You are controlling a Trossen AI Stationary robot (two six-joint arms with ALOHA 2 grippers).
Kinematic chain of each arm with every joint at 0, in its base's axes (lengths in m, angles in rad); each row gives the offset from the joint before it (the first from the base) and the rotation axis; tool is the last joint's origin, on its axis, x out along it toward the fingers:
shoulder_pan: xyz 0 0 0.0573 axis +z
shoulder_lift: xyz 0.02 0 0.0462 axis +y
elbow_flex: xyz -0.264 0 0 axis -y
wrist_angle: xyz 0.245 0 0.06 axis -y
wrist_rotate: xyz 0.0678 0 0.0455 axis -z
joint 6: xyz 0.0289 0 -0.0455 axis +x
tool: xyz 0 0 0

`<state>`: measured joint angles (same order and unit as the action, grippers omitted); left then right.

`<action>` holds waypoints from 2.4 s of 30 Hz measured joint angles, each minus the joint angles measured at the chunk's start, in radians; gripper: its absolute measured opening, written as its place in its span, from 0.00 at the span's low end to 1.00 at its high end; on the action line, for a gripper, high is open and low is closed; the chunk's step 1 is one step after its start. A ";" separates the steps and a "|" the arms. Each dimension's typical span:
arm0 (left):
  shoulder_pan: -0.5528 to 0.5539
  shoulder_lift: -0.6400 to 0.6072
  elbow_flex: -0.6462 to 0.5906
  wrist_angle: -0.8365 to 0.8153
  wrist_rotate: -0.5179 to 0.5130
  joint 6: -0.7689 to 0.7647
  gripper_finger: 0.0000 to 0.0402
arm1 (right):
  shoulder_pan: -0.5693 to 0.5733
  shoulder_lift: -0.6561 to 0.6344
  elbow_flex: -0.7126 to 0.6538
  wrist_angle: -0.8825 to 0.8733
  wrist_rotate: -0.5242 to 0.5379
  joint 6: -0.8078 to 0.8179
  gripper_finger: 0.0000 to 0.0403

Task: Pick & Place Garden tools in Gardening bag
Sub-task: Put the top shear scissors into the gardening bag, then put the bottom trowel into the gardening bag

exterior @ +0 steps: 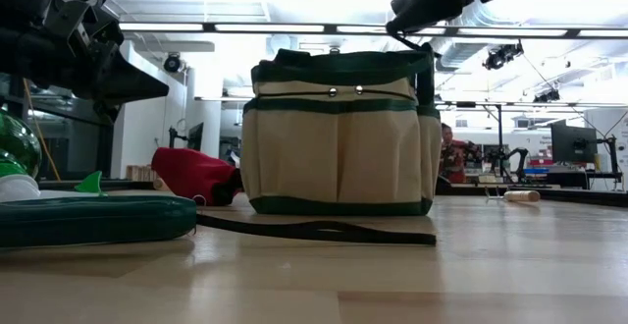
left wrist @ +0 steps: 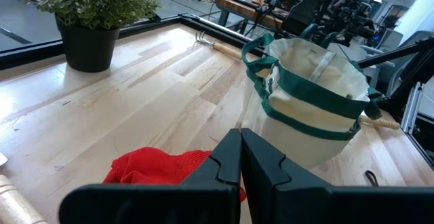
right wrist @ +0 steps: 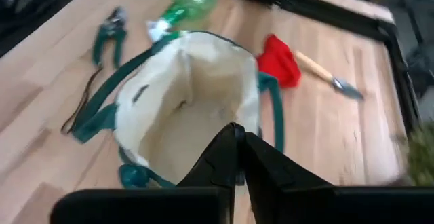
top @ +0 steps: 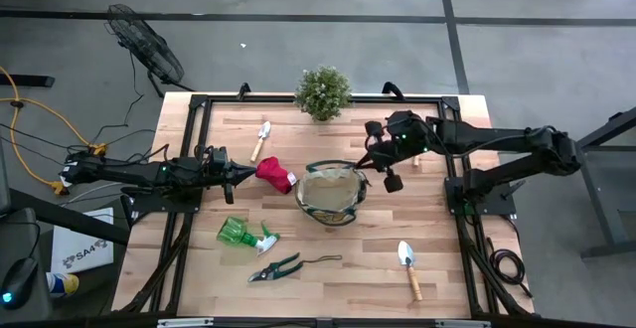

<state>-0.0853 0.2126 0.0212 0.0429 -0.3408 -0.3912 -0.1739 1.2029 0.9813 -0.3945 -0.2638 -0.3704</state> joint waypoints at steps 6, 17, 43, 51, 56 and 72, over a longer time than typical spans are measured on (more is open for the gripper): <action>0.000 0.000 0.000 0.000 0.000 0.000 0.00 | 0.004 -0.005 0.000 0.021 0.082 0.188 0.15; 0.000 0.000 0.000 0.000 0.000 0.000 0.00 | 0.004 -0.050 0.000 0.031 0.176 0.589 0.49; 0.000 0.000 0.000 0.000 0.000 0.000 0.00 | 0.366 -0.204 -0.001 -0.547 0.242 1.616 0.56; 0.000 0.000 0.000 0.000 0.000 0.000 0.00 | 0.453 -0.075 -0.001 -0.560 0.151 1.886 0.56; 0.000 0.000 0.000 0.000 0.000 0.000 0.00 | 0.555 -0.012 -0.001 -0.558 0.081 2.089 0.56; 0.000 0.000 0.000 0.000 0.000 0.000 0.00 | 0.876 0.197 -0.001 -0.368 0.073 2.580 0.56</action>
<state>-0.0853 0.2124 0.0212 0.0429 -0.3408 -0.3912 0.7024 1.4004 0.9806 -0.7624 -0.1908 2.2098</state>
